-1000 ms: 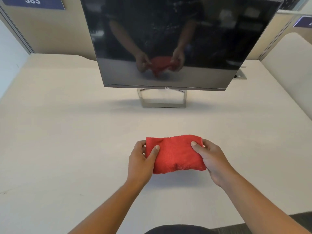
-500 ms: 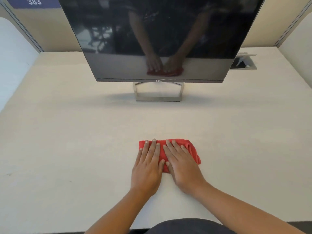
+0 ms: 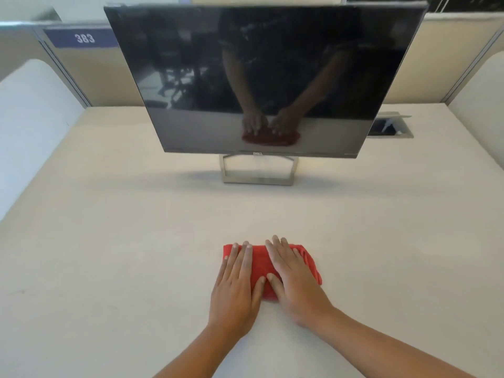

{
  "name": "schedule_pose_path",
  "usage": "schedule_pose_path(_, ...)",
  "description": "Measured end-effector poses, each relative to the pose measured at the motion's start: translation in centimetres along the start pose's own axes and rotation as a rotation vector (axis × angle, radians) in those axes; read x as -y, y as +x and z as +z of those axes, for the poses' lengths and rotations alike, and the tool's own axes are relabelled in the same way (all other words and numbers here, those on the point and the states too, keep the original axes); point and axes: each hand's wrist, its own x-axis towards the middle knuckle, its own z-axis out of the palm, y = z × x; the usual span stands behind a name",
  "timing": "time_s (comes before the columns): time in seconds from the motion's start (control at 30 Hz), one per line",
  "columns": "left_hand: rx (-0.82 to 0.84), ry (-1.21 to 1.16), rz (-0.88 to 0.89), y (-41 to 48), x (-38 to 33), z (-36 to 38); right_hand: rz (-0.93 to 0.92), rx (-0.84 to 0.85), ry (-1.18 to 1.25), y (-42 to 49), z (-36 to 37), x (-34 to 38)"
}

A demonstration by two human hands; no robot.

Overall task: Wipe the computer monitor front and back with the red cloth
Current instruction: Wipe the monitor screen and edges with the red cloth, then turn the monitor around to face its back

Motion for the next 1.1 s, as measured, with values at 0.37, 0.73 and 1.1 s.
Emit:
schedule_pose_path(0.37, -0.344, -0.131, 0.167, 11.6, -4.1, -13.7, -0.239, -0.478, -0.183, 10.5, -17.9, 3.6)
schedule_pose_path(0.73, -0.371, -0.197, 0.063, 24.0, -7.3, -25.8, -0.046, -0.639, -0.55, 18.9, -34.7, 2.4)
schedule_pose_path(1.1, -0.256, -0.327, -0.051, 27.0, -10.1, -26.2, 0.183, -0.482, -0.544, 19.4, -36.4, 0.4)
